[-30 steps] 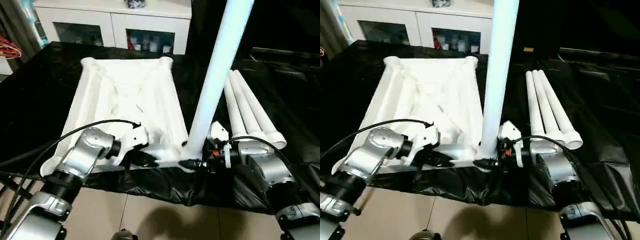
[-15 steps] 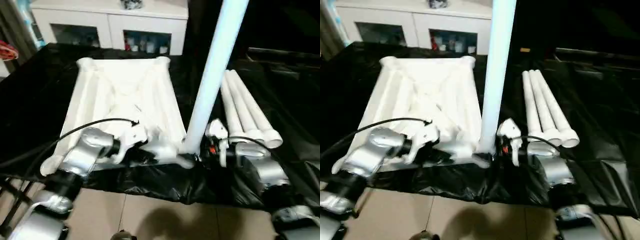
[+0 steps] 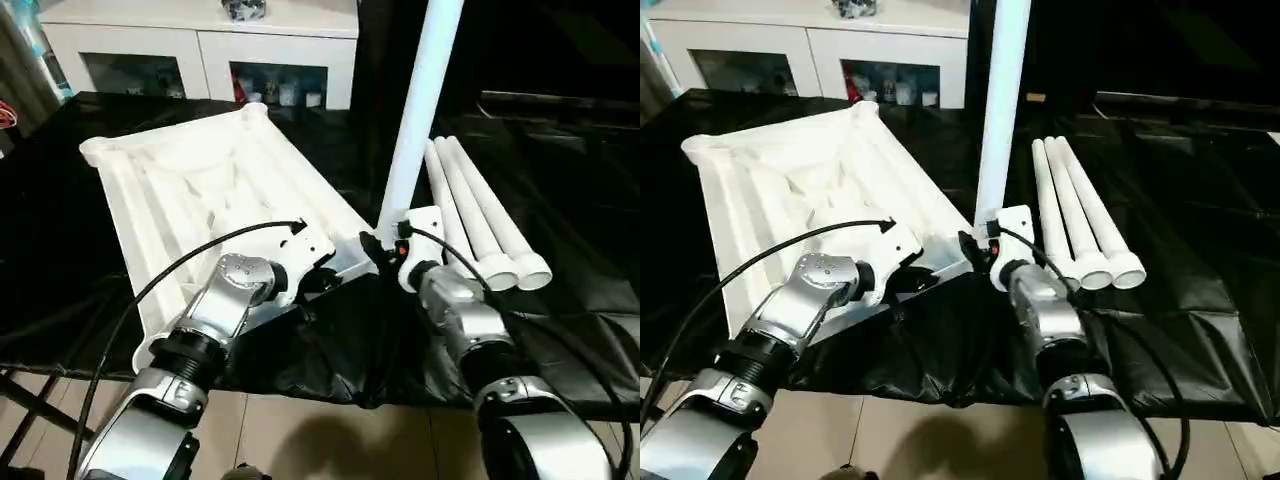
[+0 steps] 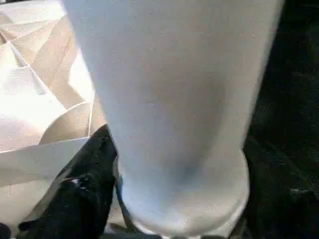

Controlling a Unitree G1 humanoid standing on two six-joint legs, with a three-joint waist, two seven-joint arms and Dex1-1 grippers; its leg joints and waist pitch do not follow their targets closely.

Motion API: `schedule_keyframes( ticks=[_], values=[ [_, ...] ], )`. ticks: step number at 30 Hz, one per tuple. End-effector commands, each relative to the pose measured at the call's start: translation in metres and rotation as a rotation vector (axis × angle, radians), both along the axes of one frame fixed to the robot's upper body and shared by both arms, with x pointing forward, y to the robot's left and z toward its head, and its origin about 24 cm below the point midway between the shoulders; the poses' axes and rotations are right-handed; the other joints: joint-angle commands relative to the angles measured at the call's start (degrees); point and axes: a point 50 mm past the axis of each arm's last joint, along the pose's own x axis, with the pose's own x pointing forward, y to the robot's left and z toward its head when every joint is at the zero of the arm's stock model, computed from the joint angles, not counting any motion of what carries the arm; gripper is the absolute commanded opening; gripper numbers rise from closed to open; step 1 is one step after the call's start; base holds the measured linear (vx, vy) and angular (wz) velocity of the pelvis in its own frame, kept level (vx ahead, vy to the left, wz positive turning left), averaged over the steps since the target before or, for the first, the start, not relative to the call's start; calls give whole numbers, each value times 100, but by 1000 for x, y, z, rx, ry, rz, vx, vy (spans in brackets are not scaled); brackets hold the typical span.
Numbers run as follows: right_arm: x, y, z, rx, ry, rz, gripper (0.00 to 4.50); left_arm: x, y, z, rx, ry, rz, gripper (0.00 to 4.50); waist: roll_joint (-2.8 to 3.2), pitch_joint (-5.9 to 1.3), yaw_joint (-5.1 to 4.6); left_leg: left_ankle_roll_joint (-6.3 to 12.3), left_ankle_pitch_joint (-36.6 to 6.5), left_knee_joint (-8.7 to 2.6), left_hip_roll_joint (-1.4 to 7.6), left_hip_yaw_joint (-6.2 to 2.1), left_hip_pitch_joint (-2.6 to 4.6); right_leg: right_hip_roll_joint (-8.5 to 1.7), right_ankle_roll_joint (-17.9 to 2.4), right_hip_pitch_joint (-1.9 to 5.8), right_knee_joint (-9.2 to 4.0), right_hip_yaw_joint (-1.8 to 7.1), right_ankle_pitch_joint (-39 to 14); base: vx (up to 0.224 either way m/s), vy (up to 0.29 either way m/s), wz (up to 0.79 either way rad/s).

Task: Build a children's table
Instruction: Insert table leg to table base

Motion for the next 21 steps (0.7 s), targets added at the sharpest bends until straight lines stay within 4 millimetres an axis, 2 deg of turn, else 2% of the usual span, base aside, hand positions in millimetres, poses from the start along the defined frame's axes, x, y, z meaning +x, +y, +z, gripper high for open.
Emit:
schedule_keyframes(
  ticks=[1, 6, 8, 14, 15, 17, 18, 19, 21],
  values=[
    [-12, 34, -15, 3, 68, 152, 378, -14, -40, 10, -112, -30, -177, 0, -10, -331, -4, 100, -1358, -336, 302, -173, 90, -570, -1017, 193, -493, 321, -1210, 0, 0, 0],
    [-14, 28, -10, -35, 17, 254, 378, -19, -29, 7, -103, -17, -230, 0, -2, -342, -6, 160, -1271, -329, 310, -170, 73, -569, -1071, 211, -468, 321, -959, 0, 0, 0],
    [-16, 22, -9, -69, -10, 345, 378, -23, -22, 6, -99, -6, -274, 0, -4, -343, -6, 196, -1246, -321, 303, -165, 73, -560, -1087, 215, -466, 318, -884, 0, 0, 0],
    [-24, 4, -5, -121, -33, 553, 378, -28, -5, 5, -72, 36, -353, 0, -8, -317, -2, 218, -1432, -333, 323, -164, 84, -547, -1080, 199, -490, 313, -1231, 0, 0, 0],
    [-27, 1, -4, -124, -31, 599, 378, -28, -1, 5, -67, 44, -365, 0, -41, -322, -5, 221, -1415, -329, 322, -156, 83, -547, -1081, 203, -489, 314, -1237, 0, 0, 0],
    [-31, -3, -3, -119, -25, 675, 378, -29, 4, 5, -56, 53, -384, 0, -24, -314, 24, 245, -1421, -327, 325, -157, 85, -542, -1063, 196, -496, 311, -1305, 0, 0, 0],
    [-37, -8, 0, -116, -25, 760, 378, -30, 9, 6, -46, 61, -401, 0, -26, -318, 36, 265, -1406, -323, 328, -152, 82, -539, -1055, 200, -489, 315, -1266, 0, 0, 0],
    [-39, -9, 1, -117, -25, 784, 378, -30, 10, 6, -43, 63, -405, 0, -61, -326, 49, 288, -1362, -314, 332, -146, 87, -538, -1049, 201, -484, 314, -1226, 0, 0, 0],
    [-47, -14, 4, -109, -10, 897, 378, -30, 17, 7, -28, 73, -428, 0, -49, -331, 106, 365, -1245, -307, 340, -147, 79, -531, -1057, 203, -456, 311, -1062, 0, 0, 0]
  ],
)
